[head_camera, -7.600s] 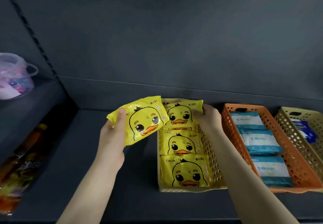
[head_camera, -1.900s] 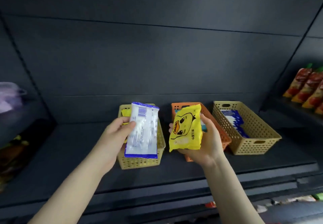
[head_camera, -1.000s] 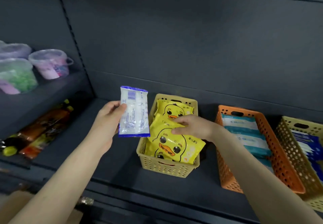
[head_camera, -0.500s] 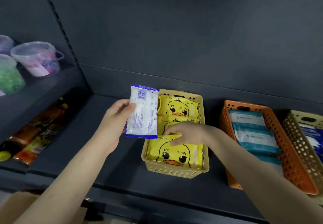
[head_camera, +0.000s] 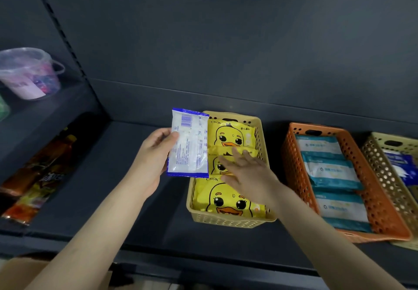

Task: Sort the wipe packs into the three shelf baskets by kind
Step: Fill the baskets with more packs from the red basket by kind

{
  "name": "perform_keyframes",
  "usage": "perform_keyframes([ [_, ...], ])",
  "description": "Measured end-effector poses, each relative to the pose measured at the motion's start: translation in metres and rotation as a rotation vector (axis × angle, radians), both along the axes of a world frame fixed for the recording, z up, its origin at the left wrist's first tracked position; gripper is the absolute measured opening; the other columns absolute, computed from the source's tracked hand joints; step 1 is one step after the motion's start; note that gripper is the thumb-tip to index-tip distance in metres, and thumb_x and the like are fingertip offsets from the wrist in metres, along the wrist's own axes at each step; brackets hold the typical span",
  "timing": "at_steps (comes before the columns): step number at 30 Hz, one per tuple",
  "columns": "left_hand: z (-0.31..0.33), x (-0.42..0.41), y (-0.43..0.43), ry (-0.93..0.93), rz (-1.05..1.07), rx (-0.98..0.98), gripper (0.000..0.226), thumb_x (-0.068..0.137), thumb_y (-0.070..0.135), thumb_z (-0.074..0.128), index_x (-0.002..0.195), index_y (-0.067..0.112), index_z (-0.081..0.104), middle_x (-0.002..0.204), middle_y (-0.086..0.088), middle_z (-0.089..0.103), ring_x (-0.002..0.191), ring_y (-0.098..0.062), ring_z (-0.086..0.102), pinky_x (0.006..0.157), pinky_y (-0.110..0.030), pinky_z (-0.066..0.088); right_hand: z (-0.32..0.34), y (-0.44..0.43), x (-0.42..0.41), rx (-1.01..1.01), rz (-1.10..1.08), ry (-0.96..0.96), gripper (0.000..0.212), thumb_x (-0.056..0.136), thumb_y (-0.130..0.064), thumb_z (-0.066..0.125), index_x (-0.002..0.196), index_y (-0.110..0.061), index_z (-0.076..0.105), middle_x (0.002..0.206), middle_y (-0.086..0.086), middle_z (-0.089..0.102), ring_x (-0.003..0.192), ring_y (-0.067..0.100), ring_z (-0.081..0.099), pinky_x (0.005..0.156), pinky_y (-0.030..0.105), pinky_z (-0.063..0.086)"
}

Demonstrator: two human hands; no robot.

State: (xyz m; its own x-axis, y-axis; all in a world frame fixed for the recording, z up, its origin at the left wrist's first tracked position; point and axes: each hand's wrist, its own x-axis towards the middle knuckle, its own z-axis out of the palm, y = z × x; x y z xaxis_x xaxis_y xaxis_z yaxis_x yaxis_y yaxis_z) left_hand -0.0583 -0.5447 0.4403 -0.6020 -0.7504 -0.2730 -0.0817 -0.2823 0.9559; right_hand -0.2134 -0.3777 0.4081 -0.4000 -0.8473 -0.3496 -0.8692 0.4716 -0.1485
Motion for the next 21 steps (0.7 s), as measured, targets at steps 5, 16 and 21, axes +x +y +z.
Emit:
perform_keyframes([
  [5, -0.003, -0.003, -0.005, -0.008, -0.014, 0.024, 0.007, 0.095, 0.026, 0.057, 0.097, 0.022, 0.061, 0.102, 0.001, 0.072, 0.089, -0.012, 0.071, 0.081, -0.037, 0.053, -0.018, -0.013, 0.014, 0.149, -0.103, -0.08, 0.062, 0.099, -0.055, 0.009, 0.141, -0.04, -0.034, 0.144, 0.001, -0.048, 0.136, 0.028, -0.04, 0.115, 0.053, -0.016],
  [16, 0.003, -0.002, -0.014, 0.052, -0.073, 0.033, 0.008, 0.096, 0.022, 0.055, 0.091, 0.022, 0.062, 0.085, 0.01, 0.074, 0.076, -0.005, 0.071, 0.067, -0.028, 0.051, -0.025, -0.032, 0.015, 0.078, -0.17, -0.101, 0.061, 0.094, -0.066, 0.011, 0.14, -0.051, -0.027, 0.147, -0.004, -0.045, 0.132, 0.026, -0.044, 0.111, 0.056, -0.021],
  [21, 0.005, 0.001, -0.015, 0.052, -0.09, 0.03, 0.008, 0.097, 0.024, 0.055, 0.091, 0.023, 0.061, 0.086, 0.01, 0.072, 0.072, -0.002, 0.07, 0.06, -0.023, 0.052, -0.023, -0.04, 0.013, 0.188, -0.191, -0.105, 0.069, 0.093, -0.068, 0.016, 0.136, -0.05, -0.035, 0.141, -0.005, -0.053, 0.128, 0.026, -0.049, 0.11, 0.058, -0.02],
])
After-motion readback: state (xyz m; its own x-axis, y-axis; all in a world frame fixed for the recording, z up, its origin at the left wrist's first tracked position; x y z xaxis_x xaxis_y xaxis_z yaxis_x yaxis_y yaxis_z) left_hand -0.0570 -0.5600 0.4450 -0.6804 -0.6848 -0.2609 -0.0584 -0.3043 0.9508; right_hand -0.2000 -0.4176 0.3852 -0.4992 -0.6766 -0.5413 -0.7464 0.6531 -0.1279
